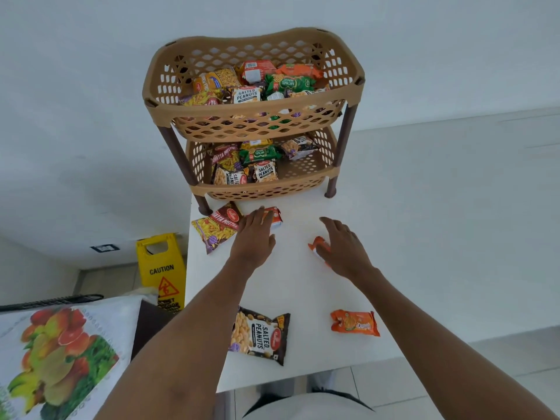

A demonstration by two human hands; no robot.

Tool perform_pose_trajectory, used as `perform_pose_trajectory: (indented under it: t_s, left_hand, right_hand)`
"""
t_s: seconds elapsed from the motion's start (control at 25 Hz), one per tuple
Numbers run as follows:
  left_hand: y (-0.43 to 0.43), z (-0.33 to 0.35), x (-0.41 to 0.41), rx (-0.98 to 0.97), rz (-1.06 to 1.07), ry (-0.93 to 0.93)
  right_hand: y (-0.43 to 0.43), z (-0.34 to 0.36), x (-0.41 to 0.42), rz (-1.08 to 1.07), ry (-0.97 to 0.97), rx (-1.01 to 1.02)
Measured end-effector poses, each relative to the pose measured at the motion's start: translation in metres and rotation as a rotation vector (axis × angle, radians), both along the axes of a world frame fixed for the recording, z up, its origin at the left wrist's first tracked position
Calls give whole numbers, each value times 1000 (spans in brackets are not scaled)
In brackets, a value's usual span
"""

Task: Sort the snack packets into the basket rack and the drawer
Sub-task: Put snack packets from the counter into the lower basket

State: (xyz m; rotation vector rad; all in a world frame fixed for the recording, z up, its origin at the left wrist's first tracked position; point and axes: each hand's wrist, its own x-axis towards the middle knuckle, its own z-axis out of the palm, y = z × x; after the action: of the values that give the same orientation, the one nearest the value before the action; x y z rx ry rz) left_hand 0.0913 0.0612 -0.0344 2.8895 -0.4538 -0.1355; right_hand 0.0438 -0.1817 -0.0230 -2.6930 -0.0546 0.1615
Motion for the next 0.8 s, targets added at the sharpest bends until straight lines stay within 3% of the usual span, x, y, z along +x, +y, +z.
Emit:
perform_pose_trajectory:
  t_s: [0.12,0.28,0.52,0.64,0.8]
  left_hand:
    - [-10,0,2,63,49,32]
    - [-16,-1,-1,133,74,-12]
    - [-12,-7,-15,-7,45,-34]
    - [-5,1,-14,-181,-17,-217]
    - [-3,31,26,-336,-59,-508]
  right_hand:
    - [0,-6,-16,-27,108,13]
    - [7,-11,-23,-46,92,-49]
    - [17,-11,-21,-61,96,7]
    - [24,0,-11,-128,29,147]
    - [34,35,23,-205,-267,262]
